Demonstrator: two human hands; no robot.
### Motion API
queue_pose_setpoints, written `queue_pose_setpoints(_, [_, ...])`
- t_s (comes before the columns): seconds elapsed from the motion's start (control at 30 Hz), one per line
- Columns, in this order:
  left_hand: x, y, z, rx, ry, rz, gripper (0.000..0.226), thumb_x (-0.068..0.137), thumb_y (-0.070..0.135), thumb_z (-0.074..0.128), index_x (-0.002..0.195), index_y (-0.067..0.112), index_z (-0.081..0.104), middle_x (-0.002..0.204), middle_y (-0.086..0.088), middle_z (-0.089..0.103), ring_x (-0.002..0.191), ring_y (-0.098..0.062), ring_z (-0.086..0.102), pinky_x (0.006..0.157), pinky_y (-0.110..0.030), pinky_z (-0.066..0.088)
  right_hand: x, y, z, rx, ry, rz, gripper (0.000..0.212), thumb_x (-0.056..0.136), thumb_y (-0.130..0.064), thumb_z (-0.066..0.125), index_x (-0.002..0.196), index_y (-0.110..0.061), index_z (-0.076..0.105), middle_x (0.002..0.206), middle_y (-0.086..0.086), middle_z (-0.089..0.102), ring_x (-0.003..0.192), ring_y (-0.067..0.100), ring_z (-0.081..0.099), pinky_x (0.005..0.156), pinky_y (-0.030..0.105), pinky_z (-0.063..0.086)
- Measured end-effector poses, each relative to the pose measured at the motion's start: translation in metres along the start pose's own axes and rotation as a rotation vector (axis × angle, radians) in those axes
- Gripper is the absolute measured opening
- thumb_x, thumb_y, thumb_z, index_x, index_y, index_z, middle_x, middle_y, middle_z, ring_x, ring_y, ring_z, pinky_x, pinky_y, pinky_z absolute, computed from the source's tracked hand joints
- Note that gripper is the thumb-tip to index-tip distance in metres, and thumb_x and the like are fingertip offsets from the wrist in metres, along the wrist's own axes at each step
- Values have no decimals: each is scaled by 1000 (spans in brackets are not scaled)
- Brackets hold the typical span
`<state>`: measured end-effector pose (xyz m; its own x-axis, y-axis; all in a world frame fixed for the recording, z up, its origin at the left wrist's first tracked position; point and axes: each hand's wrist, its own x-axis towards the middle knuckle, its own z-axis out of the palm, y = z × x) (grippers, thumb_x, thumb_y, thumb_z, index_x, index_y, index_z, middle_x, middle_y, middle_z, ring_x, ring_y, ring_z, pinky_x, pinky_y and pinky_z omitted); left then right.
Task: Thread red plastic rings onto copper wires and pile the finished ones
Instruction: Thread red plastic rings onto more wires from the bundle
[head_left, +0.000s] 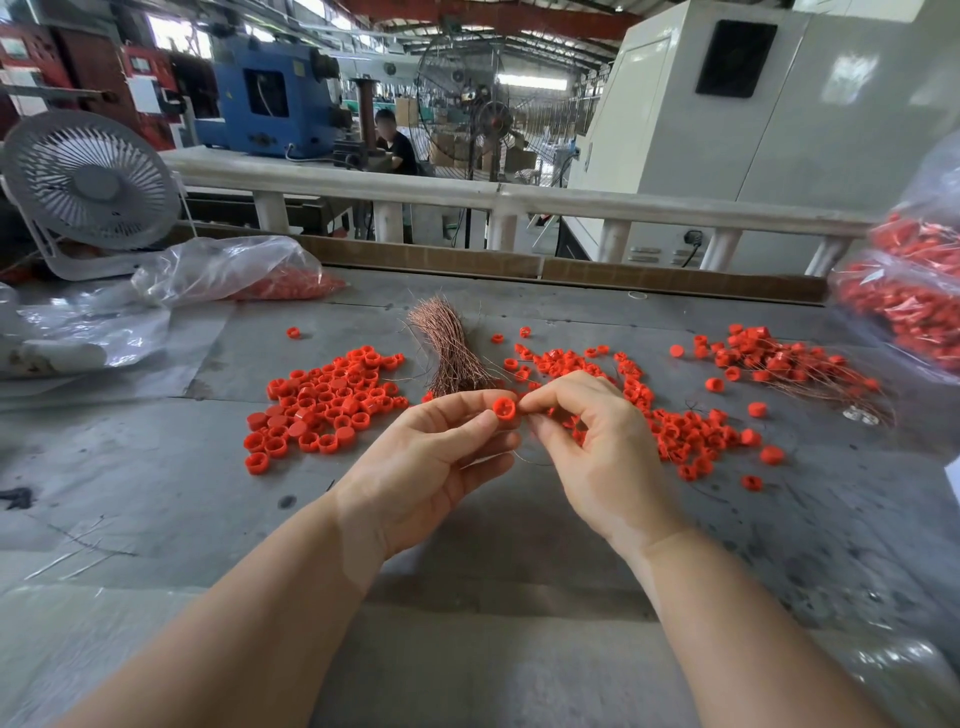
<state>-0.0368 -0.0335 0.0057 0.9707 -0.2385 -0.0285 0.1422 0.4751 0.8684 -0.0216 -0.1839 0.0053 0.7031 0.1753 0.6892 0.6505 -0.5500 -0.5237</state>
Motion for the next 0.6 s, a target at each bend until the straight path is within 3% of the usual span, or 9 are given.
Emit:
queue_pose_setpoints(0.13, [0, 1, 1, -27, 13, -4, 18, 69, 12, 60, 82, 11, 72, 72, -4, 67, 65, -7, 64, 64, -21, 56, 0, 0, 0, -1, 2, 6, 15, 81, 2, 65, 83, -12, 70, 80, -13, 56, 83, 14, 56, 78, 20, 43])
queue_pose_setpoints(0.3, [0, 3, 2, -112, -15, -19, 17, 69, 11, 61, 79, 11, 75, 76, -3, 67, 65, -6, 64, 65, -22, 56, 0, -1, -1, 108, 4, 93, 20, 85, -1, 63, 88, -20, 66, 83, -4, 64, 80, 16, 60, 77, 31, 49])
queue_pose_setpoints(0.37, [0, 4, 2, -164, -28, -17, 18, 70, 9, 59, 79, 9, 76, 76, -4, 67, 65, -8, 64, 65, -23, 56, 0, -3, -2, 119, 7, 101, 20, 85, -2, 63, 84, -22, 63, 78, -8, 61, 77, 15, 59, 75, 32, 49])
queue_pose_setpoints(0.47, [-1, 5, 4, -213, -35, -7, 20, 70, 7, 57, 76, 7, 76, 75, -6, 68, 65, -9, 65, 67, -23, 57, -1, -5, -2, 40, 26, 35, 15, 82, -1, 65, 81, -16, 65, 77, -16, 56, 78, 13, 56, 75, 29, 46])
queue_pose_setpoints(0.6, [0, 7, 5, -273, -26, -9, 19, 69, 4, 56, 75, 3, 75, 80, -12, 69, 66, -12, 68, 70, -25, 58, 0, -4, -2, -11, 40, -5, 12, 79, 2, 66, 79, -10, 66, 78, -5, 61, 79, 19, 56, 74, 34, 46])
